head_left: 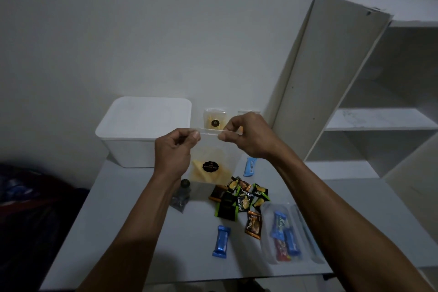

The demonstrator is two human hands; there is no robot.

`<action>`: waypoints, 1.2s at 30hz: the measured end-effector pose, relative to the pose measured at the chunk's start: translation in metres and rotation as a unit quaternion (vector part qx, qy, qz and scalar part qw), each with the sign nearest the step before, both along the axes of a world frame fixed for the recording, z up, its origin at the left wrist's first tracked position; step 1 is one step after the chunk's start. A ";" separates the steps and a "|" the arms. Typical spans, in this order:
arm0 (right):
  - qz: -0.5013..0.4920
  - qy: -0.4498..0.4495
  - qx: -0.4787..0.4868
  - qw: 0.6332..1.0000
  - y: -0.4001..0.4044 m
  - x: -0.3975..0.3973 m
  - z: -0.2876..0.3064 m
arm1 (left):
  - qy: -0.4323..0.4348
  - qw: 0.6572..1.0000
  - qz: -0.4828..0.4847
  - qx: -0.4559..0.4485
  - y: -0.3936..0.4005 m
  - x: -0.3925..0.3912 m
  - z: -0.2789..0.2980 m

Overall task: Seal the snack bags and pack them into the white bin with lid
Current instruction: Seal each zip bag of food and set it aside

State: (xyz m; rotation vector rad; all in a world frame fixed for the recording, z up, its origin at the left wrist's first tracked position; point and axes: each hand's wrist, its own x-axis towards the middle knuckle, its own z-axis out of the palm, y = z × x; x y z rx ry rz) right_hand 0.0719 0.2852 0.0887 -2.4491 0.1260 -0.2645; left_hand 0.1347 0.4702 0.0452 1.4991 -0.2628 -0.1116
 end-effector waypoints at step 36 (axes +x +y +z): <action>-0.064 0.025 0.199 0.978 0.033 -0.004 -0.041 | 0.117 0.984 0.053 0.125 -0.020 -0.019 0.007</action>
